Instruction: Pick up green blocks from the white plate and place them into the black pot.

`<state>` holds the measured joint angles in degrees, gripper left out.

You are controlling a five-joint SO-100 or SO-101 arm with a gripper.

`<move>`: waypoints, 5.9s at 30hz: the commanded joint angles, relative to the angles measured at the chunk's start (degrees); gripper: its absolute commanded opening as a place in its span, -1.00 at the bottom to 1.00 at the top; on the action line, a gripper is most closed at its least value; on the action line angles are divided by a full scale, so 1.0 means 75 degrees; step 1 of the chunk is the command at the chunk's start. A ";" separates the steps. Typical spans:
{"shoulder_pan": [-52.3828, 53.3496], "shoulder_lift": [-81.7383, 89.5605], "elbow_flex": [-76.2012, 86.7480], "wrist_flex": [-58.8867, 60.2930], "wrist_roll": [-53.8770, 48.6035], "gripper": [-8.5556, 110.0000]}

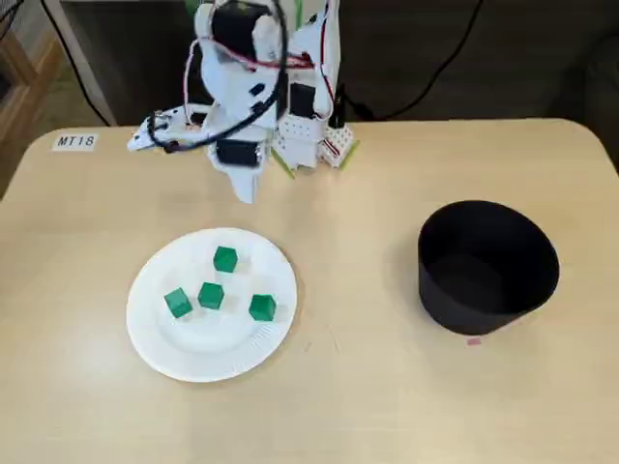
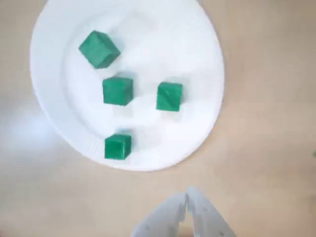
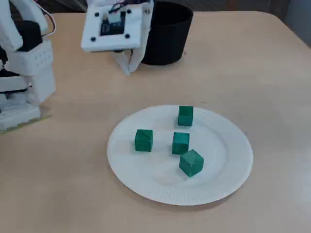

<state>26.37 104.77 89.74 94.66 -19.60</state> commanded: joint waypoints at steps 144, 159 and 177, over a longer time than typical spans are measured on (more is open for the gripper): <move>-0.2590 0.1945 0.2238 -0.2496 0.1277 -0.90; -0.1770 -0.1207 0.0961 -0.3352 0.1477 -0.79; -0.1664 -0.2074 0.0937 -0.3773 0.1570 -0.37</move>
<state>14.77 89.38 99.58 67.59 -7.82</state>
